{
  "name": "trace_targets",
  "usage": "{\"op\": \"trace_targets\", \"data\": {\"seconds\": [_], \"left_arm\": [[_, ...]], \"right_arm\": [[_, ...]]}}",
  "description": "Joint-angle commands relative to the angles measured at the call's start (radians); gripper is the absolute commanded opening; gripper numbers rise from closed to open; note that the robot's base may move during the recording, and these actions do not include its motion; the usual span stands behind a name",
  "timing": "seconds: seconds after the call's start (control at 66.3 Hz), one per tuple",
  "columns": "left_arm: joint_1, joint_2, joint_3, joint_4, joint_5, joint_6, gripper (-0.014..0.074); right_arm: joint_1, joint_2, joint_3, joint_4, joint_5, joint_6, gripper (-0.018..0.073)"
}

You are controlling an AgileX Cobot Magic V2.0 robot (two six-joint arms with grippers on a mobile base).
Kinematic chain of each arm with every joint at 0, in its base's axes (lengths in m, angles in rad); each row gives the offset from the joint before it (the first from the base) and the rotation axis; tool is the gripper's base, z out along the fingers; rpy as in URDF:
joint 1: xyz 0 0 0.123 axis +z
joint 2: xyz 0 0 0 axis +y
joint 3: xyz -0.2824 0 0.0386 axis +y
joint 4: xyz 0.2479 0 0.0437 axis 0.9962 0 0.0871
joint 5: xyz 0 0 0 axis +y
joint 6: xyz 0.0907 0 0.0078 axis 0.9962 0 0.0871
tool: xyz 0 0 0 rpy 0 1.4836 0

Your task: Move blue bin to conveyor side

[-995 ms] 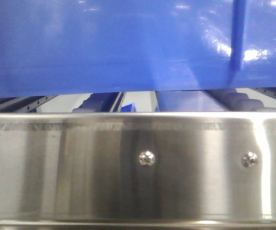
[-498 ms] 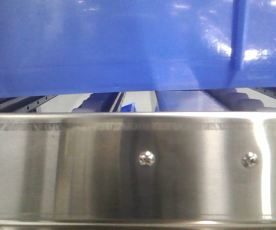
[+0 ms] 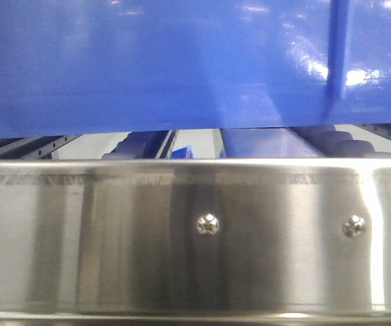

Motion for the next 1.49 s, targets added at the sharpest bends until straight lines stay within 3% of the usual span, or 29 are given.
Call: {"op": "trace_targets", "data": {"seconds": [0.0, 1.478], "left_arm": [[0.005, 0.018, 0.001, -0.031, -0.009, -0.011, 0.0461], [0.005, 0.022, 0.001, -0.042, -0.02, -0.011, 0.0461]], "right_arm": [[0.002, 0.0, -0.009, -0.015, -0.011, 0.001, 0.055], [0.002, 0.019, -0.007, -0.006, -0.011, 0.044, 0.055]]}}
